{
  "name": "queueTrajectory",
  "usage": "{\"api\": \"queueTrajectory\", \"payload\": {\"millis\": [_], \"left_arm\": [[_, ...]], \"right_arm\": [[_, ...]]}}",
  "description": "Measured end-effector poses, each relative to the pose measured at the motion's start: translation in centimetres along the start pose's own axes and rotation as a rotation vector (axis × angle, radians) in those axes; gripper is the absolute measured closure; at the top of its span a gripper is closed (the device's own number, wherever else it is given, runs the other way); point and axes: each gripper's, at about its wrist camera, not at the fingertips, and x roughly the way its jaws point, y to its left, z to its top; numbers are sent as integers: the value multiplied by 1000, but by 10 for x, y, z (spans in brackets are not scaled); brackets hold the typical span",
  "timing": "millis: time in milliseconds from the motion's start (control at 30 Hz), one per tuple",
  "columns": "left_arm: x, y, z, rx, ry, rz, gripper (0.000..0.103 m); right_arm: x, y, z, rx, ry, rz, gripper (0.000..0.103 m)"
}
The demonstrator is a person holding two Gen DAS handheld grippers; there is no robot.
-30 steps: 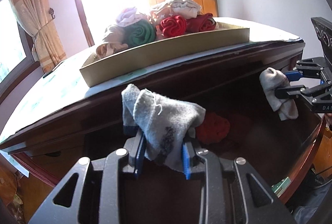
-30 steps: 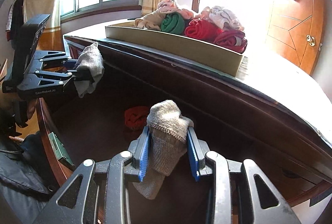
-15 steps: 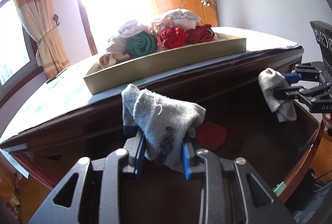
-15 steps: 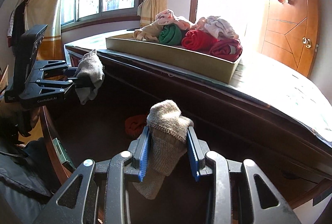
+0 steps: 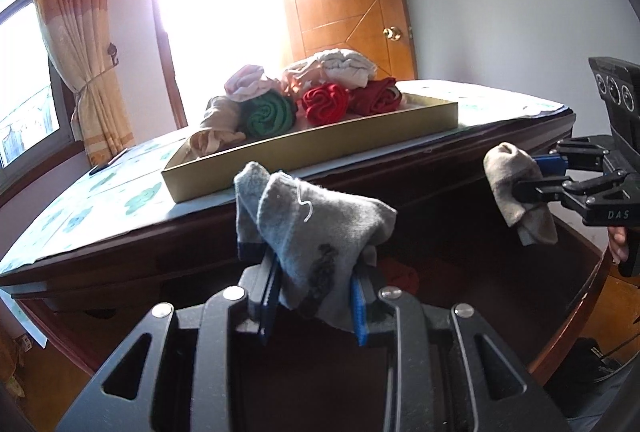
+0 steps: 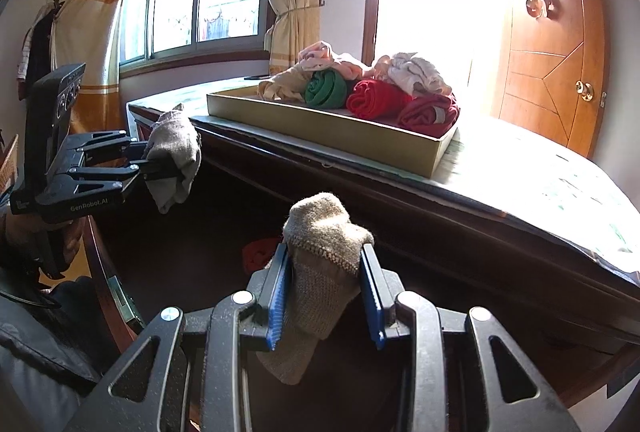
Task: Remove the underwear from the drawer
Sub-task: 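Lift the beige and white socks out of the drawer with both tools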
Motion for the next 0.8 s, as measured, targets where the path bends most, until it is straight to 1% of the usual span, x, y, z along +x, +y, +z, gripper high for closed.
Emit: {"api": "queueTrajectory", "payload": {"millis": [167,567,800], "left_arm": [[-4,-5,-1,1,-23,-11,75],[-21,-7,5,-18,-120,-17,75],[-24,-5,7,-32,-146,-15,75]], "right_arm": [[-2,-1,0,4,-20,2,67],[-14,-1,-3,1,-113,-1,67],[-20,1,-5,0,-163,2,67]]}}
